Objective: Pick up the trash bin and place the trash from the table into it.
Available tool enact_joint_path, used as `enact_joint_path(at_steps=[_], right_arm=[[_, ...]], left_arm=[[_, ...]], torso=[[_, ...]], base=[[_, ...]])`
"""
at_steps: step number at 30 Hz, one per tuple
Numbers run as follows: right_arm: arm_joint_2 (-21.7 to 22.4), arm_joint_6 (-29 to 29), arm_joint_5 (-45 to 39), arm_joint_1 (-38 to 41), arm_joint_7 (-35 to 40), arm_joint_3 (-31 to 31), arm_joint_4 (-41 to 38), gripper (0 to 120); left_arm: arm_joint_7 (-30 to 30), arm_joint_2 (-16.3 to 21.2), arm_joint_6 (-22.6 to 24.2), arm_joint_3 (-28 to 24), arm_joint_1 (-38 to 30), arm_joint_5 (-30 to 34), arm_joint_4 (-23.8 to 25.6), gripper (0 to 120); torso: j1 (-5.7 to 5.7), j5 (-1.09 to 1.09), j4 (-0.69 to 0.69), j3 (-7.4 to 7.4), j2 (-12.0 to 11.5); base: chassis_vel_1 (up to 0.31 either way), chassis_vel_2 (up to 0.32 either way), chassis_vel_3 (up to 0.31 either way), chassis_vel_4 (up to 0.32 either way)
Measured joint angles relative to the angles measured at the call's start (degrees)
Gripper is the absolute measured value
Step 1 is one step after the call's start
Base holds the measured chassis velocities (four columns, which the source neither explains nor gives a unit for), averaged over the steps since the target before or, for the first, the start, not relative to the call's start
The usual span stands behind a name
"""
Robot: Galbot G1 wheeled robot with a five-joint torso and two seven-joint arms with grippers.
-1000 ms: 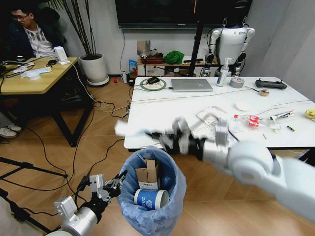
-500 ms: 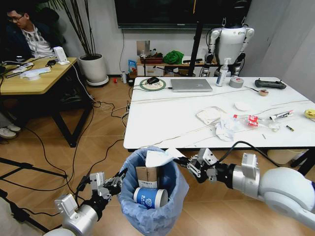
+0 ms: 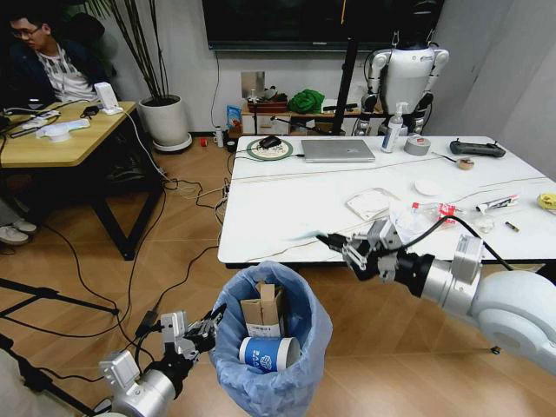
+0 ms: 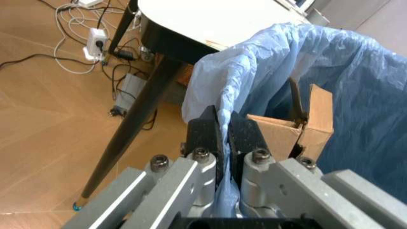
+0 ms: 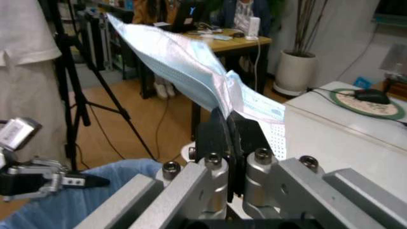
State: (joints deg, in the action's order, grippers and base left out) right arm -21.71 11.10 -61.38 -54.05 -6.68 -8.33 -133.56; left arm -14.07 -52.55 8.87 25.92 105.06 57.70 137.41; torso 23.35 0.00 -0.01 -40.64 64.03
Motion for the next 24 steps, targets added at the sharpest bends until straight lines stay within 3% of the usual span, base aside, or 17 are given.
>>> enact_joint_path(at_steps=[3,7,10,12,24], right_arm=[[-1.34,-0.18,0.1,3.77,-0.49,4.98,-0.33,0],[-4.98,-0.39,1.75,12.47,-1.21,16.04,0.14,0],[-6.26,-0.33,2.14,15.6,-1.31,19.73,0.48,0],[-9.13,0.22,2.4,20.92,-1.09,26.41,1.47,0],[-11.2,2.13,6.29,23.55,-1.32,32.4,3.79,0]], left_arm=[[0.0,-0.12,0.06,0.18,-0.09,0.03,-0.15,0],[0.04,-0.2,0.15,0.71,0.2,0.19,-0.26,0],[0.05,-0.24,0.17,0.95,0.33,0.25,-0.2,0],[0.07,-0.39,0.2,1.46,0.57,0.35,0.05,0],[0.11,-0.95,0.23,2.2,0.46,0.68,0.25,0]], torso=[[0.0,-0.01,-0.02,0.0,0.0],[0.0,0.01,-0.02,0.0,-0.01],[0.0,-0.03,0.0,0.0,-0.01],[0.0,0.0,0.01,0.0,-0.01],[0.0,-0.01,-0.01,0.0,-0.01]], base=[[0.0,0.0,0.0,0.0],[0.0,0.0,0.0,0.0],[0.0,0.0,0.0,0.0],[0.0,0.0,0.0,0.0],[0.0,0.0,0.0,0.0]])
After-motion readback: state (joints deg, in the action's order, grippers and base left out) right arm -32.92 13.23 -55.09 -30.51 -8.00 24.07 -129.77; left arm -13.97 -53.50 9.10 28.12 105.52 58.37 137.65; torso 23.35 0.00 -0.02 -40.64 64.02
